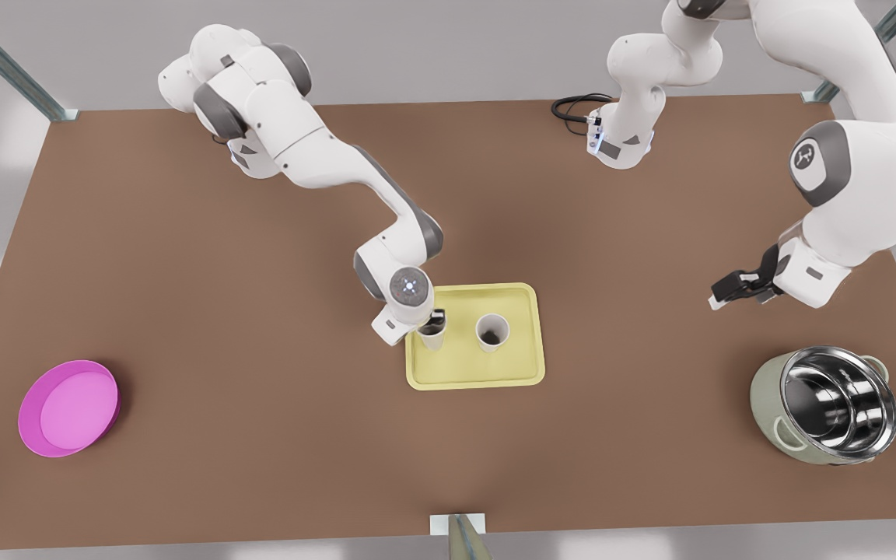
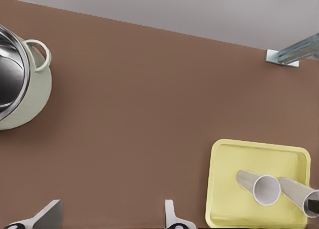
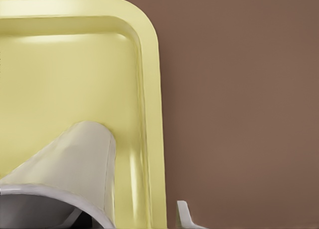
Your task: Use the left arm to pick up the white IKEA cup from the tray and place it on the middle-left position; use the right arm to pick up the white IKEA cup from the tray and place it on the middle-right position
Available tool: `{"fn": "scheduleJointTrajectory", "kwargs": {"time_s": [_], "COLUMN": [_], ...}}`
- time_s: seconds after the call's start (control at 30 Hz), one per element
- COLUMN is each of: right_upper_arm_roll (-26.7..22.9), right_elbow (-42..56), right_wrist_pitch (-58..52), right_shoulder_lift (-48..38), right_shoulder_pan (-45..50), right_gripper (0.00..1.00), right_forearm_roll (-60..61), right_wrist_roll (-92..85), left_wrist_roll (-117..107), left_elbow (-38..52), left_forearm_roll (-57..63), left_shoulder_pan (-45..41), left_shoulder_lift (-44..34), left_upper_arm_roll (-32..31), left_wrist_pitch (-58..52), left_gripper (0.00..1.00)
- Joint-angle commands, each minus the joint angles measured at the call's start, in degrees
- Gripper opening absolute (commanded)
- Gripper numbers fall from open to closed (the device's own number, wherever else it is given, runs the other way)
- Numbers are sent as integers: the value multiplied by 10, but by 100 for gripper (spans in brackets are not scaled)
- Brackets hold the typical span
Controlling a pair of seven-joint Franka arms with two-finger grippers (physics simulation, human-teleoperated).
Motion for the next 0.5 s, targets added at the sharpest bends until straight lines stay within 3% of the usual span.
{"fn": "scheduleJointTrajectory", "kwargs": {"time_s": [0.0,0.03,0.13,0.47], "right_upper_arm_roll": [0,0,-1,-4], "right_elbow": [1,2,6,14], "right_wrist_pitch": [-2,-1,-1,36], "right_shoulder_lift": [0,0,-1,2], "right_shoulder_pan": [0,0,0,-6], "right_gripper": [56,45,29,0], "right_forearm_roll": [0,-1,0,39], "right_wrist_roll": [52,52,55,49], "left_wrist_roll": [30,30,30,29], "left_elbow": [-1,1,0,-1], "left_forearm_roll": [-3,-2,17,17], "left_shoulder_pan": [-9,-8,-11,-18], "left_shoulder_lift": [-1,-3,-3,3], "left_upper_arm_roll": [0,2,0,-15], "left_wrist_pitch": [-8,-9,-9,-12], "left_gripper": [100,100,100,100]}}
